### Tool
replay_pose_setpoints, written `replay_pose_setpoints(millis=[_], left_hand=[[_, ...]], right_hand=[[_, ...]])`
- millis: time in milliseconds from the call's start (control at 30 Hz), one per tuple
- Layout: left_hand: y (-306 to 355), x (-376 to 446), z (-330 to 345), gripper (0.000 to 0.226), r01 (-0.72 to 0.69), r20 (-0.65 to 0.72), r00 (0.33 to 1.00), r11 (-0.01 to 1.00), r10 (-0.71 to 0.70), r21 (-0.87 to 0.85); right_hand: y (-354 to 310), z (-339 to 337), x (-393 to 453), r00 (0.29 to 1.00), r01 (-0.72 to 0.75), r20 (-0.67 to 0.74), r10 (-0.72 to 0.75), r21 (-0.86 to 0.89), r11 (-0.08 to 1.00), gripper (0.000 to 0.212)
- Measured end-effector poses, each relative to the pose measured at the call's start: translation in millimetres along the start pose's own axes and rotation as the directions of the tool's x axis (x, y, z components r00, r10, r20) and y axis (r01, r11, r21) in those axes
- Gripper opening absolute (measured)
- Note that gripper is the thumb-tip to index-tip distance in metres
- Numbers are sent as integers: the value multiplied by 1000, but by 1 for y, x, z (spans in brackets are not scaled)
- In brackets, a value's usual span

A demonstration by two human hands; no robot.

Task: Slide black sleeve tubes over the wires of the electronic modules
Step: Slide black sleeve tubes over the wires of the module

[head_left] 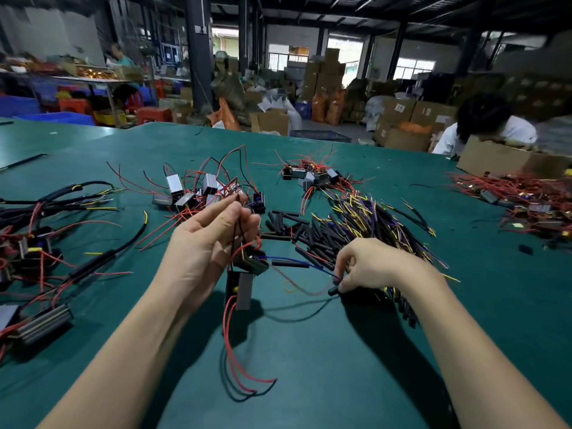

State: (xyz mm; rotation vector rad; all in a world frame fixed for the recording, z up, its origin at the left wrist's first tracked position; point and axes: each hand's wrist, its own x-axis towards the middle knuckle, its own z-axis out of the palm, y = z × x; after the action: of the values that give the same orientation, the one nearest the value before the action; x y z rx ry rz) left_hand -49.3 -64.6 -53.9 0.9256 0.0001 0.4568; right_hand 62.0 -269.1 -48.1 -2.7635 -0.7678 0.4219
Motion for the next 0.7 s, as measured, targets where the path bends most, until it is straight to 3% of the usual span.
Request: replay_pose_setpoints(millis=[133, 300, 367, 433, 467, 533, 567, 633, 700], left_hand=[[-10, -2, -2, 13, 50, -35, 998, 988, -45, 145], [-24, -7, -1, 6, 25, -69, 998, 932, 0, 362], [-28, -8, 0, 6, 11, -72, 997, 893, 24, 449], [-30, -10, 3, 6, 13, -70, 997, 874, 23, 485], [-30, -11, 5, 7, 14, -64, 998, 875, 20, 484], [-31, -11, 7, 7, 9, -55, 998, 880, 20, 476], [-32, -12, 7, 6, 6, -52, 998, 884, 20, 467], [-33, -12, 8, 7, -1, -54, 998, 897, 28, 443], [-34, -12, 7, 7, -13, -59, 997, 898, 43, 440]], right_hand=[[2, 2, 2, 998, 24, -66, -24, 1, 1000, 17], [13, -5, 5, 957, -11, -287, 28, 61, 998, 14], [16, -8, 8, 886, -58, -455, 94, 94, 994, 7], [14, -12, 8, 781, 23, -598, 178, 312, 950, 10], [10, -15, 6, 785, 144, -580, 215, 510, 848, 13], [-8, -15, -2, 895, 332, -425, 134, 836, 437, 13], [-18, -13, -6, 927, 348, -371, 48, 903, 253, 11], [-33, -7, -8, 941, 338, -334, -54, 935, 104, 8], [-42, -3, -7, 937, 348, -344, -56, 933, 89, 8]])
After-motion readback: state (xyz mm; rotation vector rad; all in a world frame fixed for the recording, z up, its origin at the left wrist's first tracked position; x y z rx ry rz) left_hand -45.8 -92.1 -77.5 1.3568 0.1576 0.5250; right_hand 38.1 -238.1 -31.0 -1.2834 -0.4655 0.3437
